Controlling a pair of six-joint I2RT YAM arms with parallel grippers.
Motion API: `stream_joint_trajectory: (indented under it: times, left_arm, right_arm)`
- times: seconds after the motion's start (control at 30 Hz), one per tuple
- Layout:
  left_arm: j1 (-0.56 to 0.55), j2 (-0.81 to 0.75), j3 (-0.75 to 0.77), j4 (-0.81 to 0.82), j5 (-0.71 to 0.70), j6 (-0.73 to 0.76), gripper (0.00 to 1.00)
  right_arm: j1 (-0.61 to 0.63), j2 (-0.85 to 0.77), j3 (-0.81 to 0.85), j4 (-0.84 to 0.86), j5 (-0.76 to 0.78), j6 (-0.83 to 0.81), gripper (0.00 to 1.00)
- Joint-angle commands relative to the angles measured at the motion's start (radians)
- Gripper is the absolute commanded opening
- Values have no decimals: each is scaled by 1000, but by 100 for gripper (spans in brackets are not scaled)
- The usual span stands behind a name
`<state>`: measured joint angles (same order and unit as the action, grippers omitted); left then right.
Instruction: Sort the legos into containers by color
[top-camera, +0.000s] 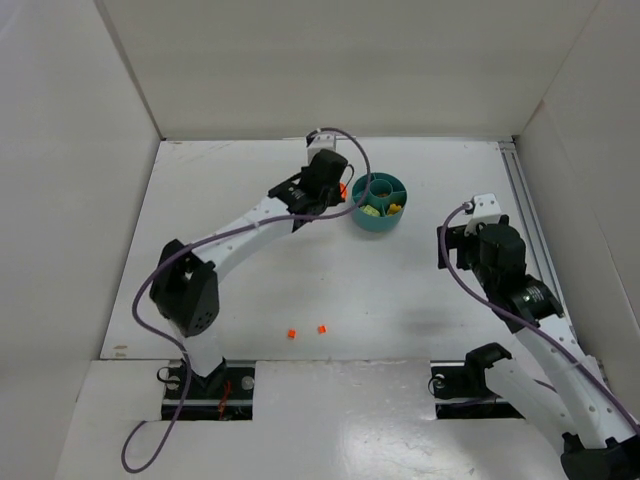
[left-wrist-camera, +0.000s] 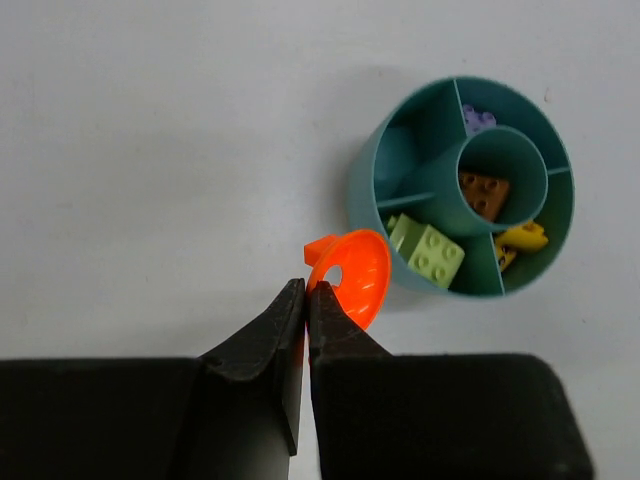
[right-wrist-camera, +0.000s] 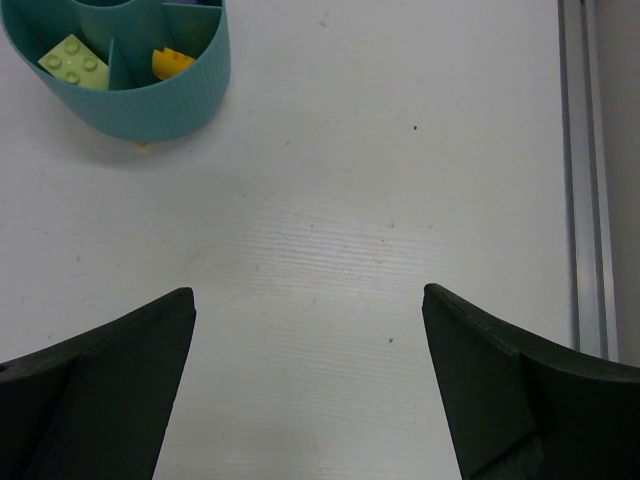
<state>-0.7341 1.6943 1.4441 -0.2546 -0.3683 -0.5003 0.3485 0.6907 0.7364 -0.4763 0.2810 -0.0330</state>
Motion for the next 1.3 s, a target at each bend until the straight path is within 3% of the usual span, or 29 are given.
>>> stream_joint_trajectory:
  times: [0.0,0.37,0.57,1.0,1.2,1.27]
  left_arm:
    - [19,77,186,35,19,172,0]
    - [50,430,573,5,51,325,0]
    - [68,521,668,-14,111,338,0]
    - [68,527,599,-3,183,338,1]
    - [68,527,590,-3,174,347,5]
    - [68,527,590,-12,173,347,11]
  right_arm:
    - [-11,-14,-2,-2,44,15,100]
    - [-11,-23,-2,-12,84,5,100]
    - [-20,24,29,-1,84,-15,100]
    - [-20,33,9,27,73,-15,100]
    - [-20,43,9,27,64,-15,100]
    - [-20,43,0,27,64,-15,100]
